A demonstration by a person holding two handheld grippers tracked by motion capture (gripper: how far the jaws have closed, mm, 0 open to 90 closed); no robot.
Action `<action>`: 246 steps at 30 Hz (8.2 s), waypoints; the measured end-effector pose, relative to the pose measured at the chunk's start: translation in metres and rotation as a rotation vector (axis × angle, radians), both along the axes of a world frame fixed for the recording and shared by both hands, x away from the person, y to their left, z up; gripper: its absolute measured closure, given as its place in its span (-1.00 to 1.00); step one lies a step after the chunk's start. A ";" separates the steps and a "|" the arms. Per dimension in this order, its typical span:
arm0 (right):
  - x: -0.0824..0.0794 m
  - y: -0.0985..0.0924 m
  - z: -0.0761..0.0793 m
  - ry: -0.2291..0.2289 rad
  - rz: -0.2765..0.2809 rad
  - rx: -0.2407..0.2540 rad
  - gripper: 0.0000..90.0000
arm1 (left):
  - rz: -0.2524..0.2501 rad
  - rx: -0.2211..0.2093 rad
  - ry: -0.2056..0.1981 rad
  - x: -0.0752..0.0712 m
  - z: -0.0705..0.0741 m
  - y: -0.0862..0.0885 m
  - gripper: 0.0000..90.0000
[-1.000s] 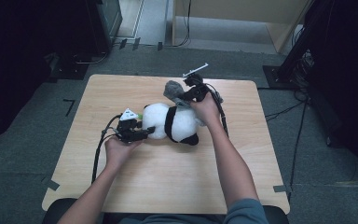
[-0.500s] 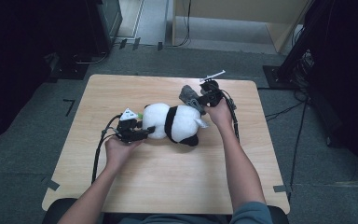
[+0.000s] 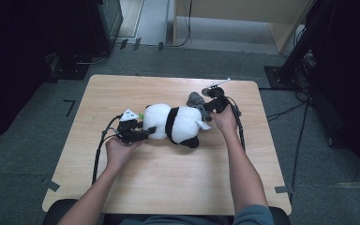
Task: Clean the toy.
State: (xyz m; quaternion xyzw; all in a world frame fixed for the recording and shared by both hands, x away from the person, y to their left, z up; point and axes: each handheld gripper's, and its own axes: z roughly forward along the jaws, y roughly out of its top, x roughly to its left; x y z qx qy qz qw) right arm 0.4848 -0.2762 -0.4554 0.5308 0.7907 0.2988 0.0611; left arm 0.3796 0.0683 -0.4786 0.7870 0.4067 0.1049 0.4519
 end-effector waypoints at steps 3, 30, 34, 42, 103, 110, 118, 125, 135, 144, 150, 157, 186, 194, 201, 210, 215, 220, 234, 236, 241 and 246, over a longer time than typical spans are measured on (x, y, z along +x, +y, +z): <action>-0.001 -0.002 0.003 -0.009 -0.021 0.029 0.76 | -0.002 0.004 0.002 0.000 0.000 0.001 0.08; -0.049 0.098 0.089 -0.235 0.236 0.056 0.76 | 0.011 -0.006 0.013 -0.004 0.001 -0.002 0.08; -0.053 0.126 0.085 -0.234 0.289 0.056 0.76 | 0.012 -0.008 0.012 -0.004 0.001 -0.002 0.08; -0.050 0.164 0.070 -0.210 0.314 0.056 0.75 | 0.019 -0.010 0.011 -0.005 0.001 -0.003 0.08; -0.096 -0.007 0.025 -0.200 -0.019 0.082 0.76 | 0.018 -0.008 0.029 -0.004 0.001 -0.003 0.12; -0.093 -0.007 0.006 -0.129 -0.031 0.058 0.76 | 0.014 -0.017 0.030 -0.003 0.000 -0.002 0.12; -0.093 -0.018 0.011 -0.134 -0.053 0.088 0.76 | 0.012 -0.017 0.026 -0.003 -0.001 -0.001 0.11; -0.094 -0.026 0.029 -0.174 -0.057 0.104 0.76 | 0.014 -0.016 0.026 -0.004 -0.001 -0.001 0.11; -0.096 -0.011 0.076 -0.266 -0.012 0.124 0.76 | 0.016 -0.018 0.024 -0.004 -0.001 -0.001 0.11; -0.085 0.037 0.095 -0.286 0.090 0.078 0.76 | 0.020 -0.015 0.015 -0.005 0.000 -0.002 0.11; -0.076 0.073 0.100 -0.281 0.154 0.063 0.76 | 0.020 -0.010 0.006 -0.005 0.001 -0.003 0.11; -0.062 0.118 0.094 -0.253 0.229 0.041 0.76 | 0.020 -0.012 0.004 -0.005 0.001 -0.003 0.11; -0.050 0.144 0.057 -0.196 0.248 -0.022 0.74 | 0.012 -0.011 0.025 -0.005 0.001 -0.002 0.12; -0.055 0.098 0.064 -0.205 0.181 -0.001 0.75 | 0.013 -0.014 0.020 -0.005 0.001 -0.002 0.12; -0.065 0.066 0.070 -0.228 0.132 0.005 0.75 | 0.011 -0.015 0.020 -0.005 0.001 -0.002 0.13; -0.074 0.029 0.064 -0.234 0.063 0.037 0.75 | 0.010 -0.018 0.017 -0.005 0.000 -0.002 0.12; -0.079 0.011 0.055 -0.225 0.020 0.040 0.75 | 0.011 -0.021 0.018 -0.005 0.000 -0.002 0.12; -0.083 -0.002 0.042 -0.195 -0.018 0.048 0.75 | 0.011 -0.024 0.019 -0.005 0.000 -0.001 0.12; -0.096 -0.005 0.060 -0.257 -0.020 0.103 0.75 | 0.020 -0.034 0.019 -0.005 0.000 -0.002 0.12; -0.099 0.002 0.069 -0.277 -0.006 0.113 0.75 | 0.022 -0.031 0.014 -0.006 0.000 -0.002 0.12; -0.104 0.032 0.085 -0.303 0.068 0.111 0.75 | 0.026 -0.035 0.007 -0.007 0.001 -0.002 0.12; -0.102 0.072 0.086 -0.297 0.149 0.098 0.75 | 0.025 -0.042 0.006 -0.007 0.001 -0.002 0.12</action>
